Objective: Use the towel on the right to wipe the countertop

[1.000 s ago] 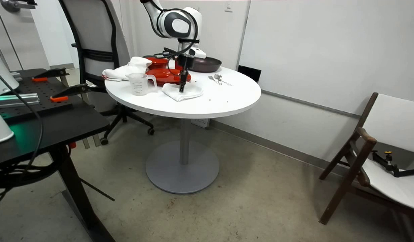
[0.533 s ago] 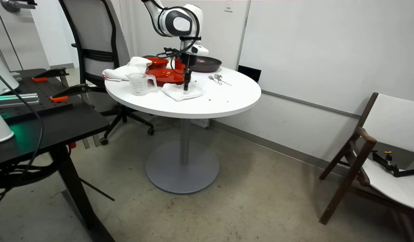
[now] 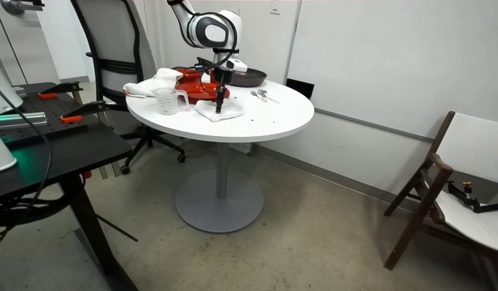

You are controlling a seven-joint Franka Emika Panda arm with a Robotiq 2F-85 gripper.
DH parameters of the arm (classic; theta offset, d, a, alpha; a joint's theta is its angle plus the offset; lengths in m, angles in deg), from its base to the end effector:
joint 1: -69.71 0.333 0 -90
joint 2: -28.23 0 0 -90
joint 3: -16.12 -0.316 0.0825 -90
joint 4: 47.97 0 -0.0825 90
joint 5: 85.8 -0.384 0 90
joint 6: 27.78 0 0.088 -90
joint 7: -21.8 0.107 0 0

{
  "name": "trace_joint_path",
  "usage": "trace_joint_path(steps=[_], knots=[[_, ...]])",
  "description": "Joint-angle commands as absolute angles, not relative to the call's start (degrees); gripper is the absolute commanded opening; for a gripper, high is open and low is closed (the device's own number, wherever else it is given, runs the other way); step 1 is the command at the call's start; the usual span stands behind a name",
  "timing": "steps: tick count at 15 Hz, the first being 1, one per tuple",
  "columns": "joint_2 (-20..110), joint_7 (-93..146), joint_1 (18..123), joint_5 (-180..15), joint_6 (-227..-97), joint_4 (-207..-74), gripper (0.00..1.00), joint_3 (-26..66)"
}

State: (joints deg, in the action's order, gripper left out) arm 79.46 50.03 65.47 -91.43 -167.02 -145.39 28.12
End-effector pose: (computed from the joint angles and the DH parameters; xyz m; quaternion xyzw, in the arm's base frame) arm 0.6182 -0.1729 0.0720 0.9191 -0.3836 -0.0649 0.0619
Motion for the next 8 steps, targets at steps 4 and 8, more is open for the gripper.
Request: trace_joint_path(steps=[4,8], knots=[[78.95,49.86,65.77,-92.67,-168.25,-147.44,1.0,27.99],[78.95,50.1,65.93,-92.59,-167.6,-147.67,0.74,28.14]])
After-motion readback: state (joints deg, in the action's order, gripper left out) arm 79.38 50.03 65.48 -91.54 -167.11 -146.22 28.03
